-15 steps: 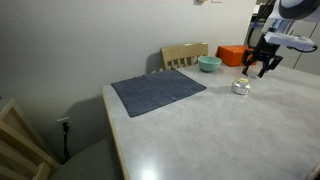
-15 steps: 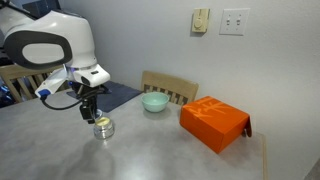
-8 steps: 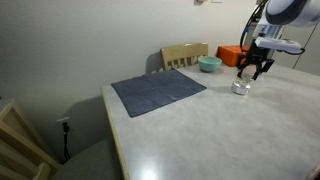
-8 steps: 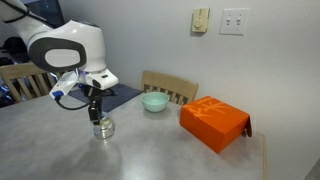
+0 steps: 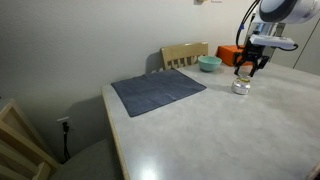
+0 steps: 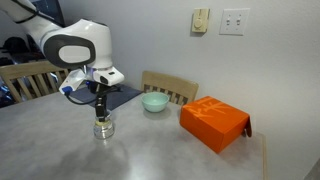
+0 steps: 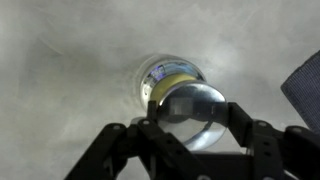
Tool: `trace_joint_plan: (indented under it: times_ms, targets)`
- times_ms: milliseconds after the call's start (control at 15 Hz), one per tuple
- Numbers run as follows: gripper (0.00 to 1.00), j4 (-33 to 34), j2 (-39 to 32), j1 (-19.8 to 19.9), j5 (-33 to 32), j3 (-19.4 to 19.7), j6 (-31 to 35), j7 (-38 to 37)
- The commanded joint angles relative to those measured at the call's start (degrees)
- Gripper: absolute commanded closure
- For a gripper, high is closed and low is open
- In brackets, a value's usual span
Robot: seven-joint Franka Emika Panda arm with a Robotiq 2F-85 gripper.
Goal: Remove the silver lid from the silver tin then place the lid back on the tin
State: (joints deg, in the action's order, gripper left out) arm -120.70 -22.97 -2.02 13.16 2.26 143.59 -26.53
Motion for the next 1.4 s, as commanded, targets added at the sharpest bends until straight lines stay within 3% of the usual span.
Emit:
trace_joint_plan:
  times_ms: [0,1333]
  targets:
    - [0.56,1.5,-1.8,-0.4,-0.6,0.8,-2.4,-1.1]
    - [0.56,1.3,-2.2,-0.5,-0.7,1.6,-2.5,-2.3]
